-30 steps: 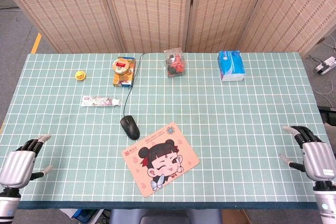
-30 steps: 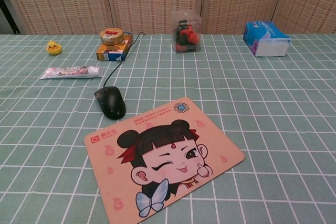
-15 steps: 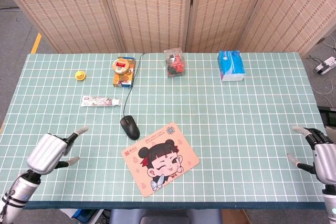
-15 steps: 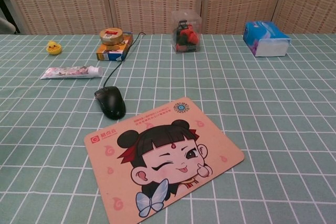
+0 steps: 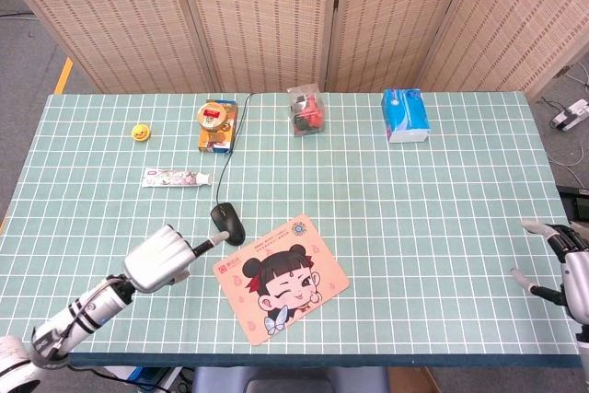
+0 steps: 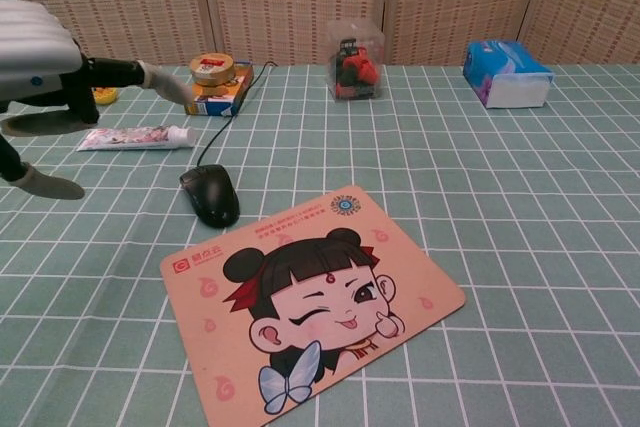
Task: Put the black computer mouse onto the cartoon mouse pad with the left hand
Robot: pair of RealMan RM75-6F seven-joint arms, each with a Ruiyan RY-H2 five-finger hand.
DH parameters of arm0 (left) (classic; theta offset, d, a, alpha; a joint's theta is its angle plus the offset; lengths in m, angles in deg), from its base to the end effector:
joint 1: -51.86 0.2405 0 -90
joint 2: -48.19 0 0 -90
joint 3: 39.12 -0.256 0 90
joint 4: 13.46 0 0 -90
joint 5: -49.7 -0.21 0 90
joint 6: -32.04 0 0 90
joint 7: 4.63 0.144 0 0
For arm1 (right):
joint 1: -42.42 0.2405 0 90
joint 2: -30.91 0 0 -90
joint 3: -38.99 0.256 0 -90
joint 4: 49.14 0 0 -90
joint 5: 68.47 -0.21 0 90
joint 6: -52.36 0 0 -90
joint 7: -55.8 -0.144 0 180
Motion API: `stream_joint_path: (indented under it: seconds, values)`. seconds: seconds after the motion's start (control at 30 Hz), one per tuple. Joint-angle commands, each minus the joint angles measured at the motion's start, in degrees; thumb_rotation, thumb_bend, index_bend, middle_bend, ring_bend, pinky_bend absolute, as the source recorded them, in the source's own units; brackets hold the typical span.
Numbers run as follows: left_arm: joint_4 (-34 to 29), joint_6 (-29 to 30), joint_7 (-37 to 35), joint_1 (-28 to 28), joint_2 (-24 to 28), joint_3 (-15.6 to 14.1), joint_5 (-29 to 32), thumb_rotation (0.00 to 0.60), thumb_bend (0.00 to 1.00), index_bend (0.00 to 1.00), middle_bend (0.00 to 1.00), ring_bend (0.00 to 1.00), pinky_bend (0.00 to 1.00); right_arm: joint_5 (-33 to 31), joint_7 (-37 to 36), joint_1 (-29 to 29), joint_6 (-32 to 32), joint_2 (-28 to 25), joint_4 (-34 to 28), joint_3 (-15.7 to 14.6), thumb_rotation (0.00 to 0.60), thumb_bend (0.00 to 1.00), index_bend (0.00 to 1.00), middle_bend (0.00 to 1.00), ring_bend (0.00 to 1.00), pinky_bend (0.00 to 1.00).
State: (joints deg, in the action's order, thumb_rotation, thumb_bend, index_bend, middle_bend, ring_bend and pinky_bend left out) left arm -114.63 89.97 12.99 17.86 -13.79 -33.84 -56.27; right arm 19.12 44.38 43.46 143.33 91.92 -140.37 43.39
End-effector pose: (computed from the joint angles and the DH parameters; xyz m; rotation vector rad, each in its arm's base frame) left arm -0.1454 0.2695 0.0874 -2.2479 -0.2135 -0.9351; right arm -0.3174 -0.1651 0.1939 1.2615 -0.9202 1.0549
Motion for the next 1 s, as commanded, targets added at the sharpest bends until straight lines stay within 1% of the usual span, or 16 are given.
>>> stream_joint_path:
  seconds: [0.03, 0.17, 0.27, 0.4, 0.57, 0.73, 1.0]
  values:
    - [1.32, -3.45, 2.88, -2.92, -2.83, 0.1, -0.25, 0.6, 0.14, 0.17, 0.94, 1.0, 1.0, -0.13, -0.85, -0.19, 0.22, -0.25, 0.24, 0.15, 0.6, 0.01, 0.28, 0.35, 0.26, 0.41]
    - [3.58, -6.25, 5.75, -5.52, -5.37, 0.05, -0.66, 0.6, 0.14, 0.18, 0.95, 1.0, 1.0, -0.45, -2.02, -0.26, 0.06, -0.52, 0.66, 0.3, 0.6, 0.02, 0.28, 0.35, 0.26, 0.41]
    - [4.9, -8.15, 7.64, -7.12, -6.96, 0.5, 0.35, 0.6, 0.14, 0.19, 0.96, 1.0, 1.0, -0.89, -2.79, -0.15, -0.37, -0.65, 1.0, 0.5, 0.6, 0.02, 0.28, 0.35, 0.26, 0.41]
    - [6.0, -11.03, 10.3, -8.87, -8.51, 1.42, 3.19, 0.6, 0.14, 0.2, 0.96, 1.0, 1.0, -1.5, -3.61, 0.06, -1.21, -0.79, 1.37, 0.67, 0.6, 0.02, 0.28, 0.35, 0.26, 0.41]
    - [8.03, -15.11, 15.65, -10.92, -10.7, 2.69, 7.99, 0.6, 0.14, 0.22, 0.96, 1.0, 1.0, -1.71, -4.32, 0.23, -1.95, -1.02, 1.52, 0.65, 0.6, 0.02, 0.28, 0.35, 0.26, 0.41]
    - [10.64, -16.75, 20.64, -12.19, -12.56, 3.12, 11.39, 0.6, 0.14, 0.23, 0.96, 1.0, 1.0, -1.86, -5.24, 0.18, -2.09, -1.26, 1.74, 0.74, 0.6, 0.02, 0.28, 0.35, 0.26, 0.41]
    - [13.44, -18.27, 27.85, -13.74, -13.84, 2.89, 15.51, 0.6, 0.14, 0.24, 0.96, 1.0, 1.0, -2.36, -6.24, 0.35, -2.93, -1.51, 2.02, 0.86, 0.6, 0.02, 0.28, 0.35, 0.26, 0.41]
